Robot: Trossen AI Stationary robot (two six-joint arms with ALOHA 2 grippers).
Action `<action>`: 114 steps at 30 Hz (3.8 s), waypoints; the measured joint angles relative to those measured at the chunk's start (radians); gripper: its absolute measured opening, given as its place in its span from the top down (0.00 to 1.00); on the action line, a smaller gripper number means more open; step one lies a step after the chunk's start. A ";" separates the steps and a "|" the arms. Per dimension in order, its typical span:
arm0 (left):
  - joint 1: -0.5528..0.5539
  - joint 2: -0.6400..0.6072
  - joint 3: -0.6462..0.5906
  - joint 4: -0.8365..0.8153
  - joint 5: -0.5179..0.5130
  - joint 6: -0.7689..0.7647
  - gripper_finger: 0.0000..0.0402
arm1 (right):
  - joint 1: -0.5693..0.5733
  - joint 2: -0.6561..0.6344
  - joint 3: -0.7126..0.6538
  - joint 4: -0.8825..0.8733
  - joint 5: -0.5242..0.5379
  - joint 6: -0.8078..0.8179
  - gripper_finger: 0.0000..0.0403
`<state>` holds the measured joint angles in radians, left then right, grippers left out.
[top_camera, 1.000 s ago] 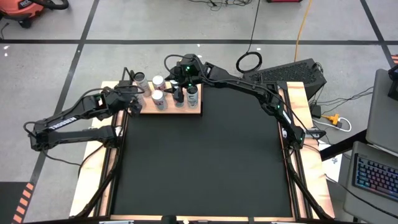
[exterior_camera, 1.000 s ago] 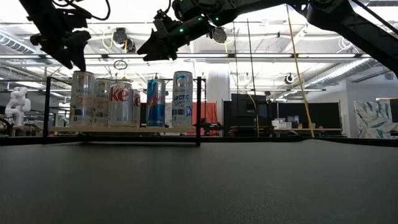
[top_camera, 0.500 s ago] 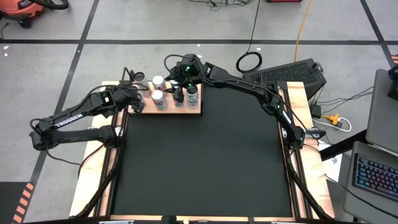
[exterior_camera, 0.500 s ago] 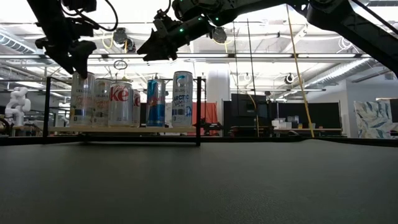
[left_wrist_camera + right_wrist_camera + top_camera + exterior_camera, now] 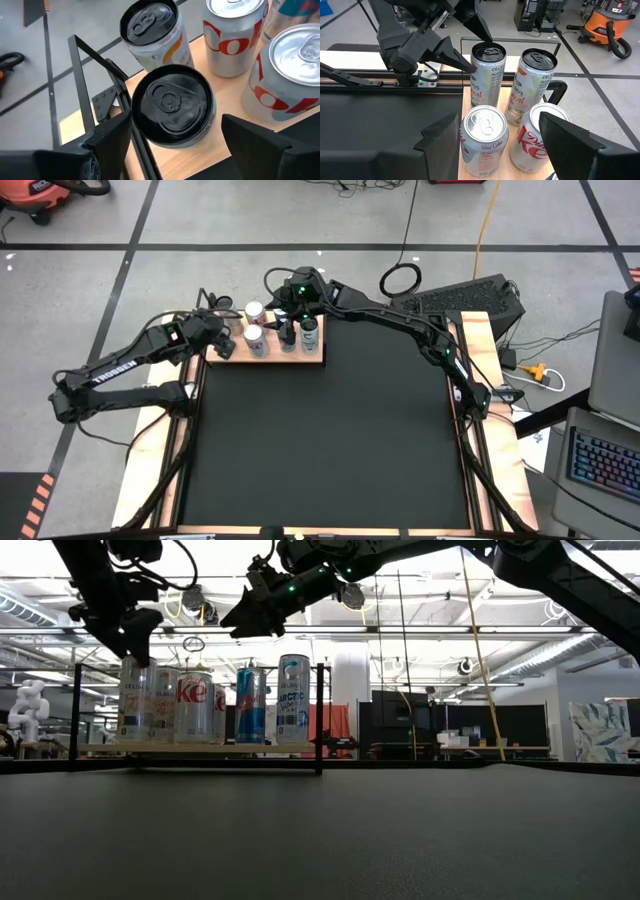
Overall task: Place canned beverage on shelf
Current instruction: Align the white and yellow soda can with the other white and yellow soda can on the shelf, then return to Home Position
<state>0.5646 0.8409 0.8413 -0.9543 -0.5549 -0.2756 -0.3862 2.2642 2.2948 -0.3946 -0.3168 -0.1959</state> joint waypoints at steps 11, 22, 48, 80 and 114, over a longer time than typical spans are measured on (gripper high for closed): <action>0.005 -0.043 0.000 0.089 -0.004 0.072 0.23 | 0.000 0.000 0.000 -0.003 0.000 -0.001 0.36; 0.002 -0.019 0.000 0.142 0.138 0.053 0.23 | 0.000 0.000 0.000 -0.003 0.000 0.000 0.36; -0.016 0.046 0.002 0.163 0.207 0.056 0.23 | 0.000 0.000 0.000 -0.007 0.000 0.000 0.36; -0.070 -0.027 -0.002 0.164 0.187 0.050 0.23 | 0.000 0.000 0.000 -0.008 0.000 0.001 0.36; -0.070 -0.355 0.215 0.086 0.320 0.177 0.23 | 0.101 -0.419 0.000 -0.722 0.006 0.038 0.49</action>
<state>0.4942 0.4859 1.0565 -0.8685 -0.2345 -0.0985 -0.2854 1.8451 2.2951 -1.1162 -0.3109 -0.1577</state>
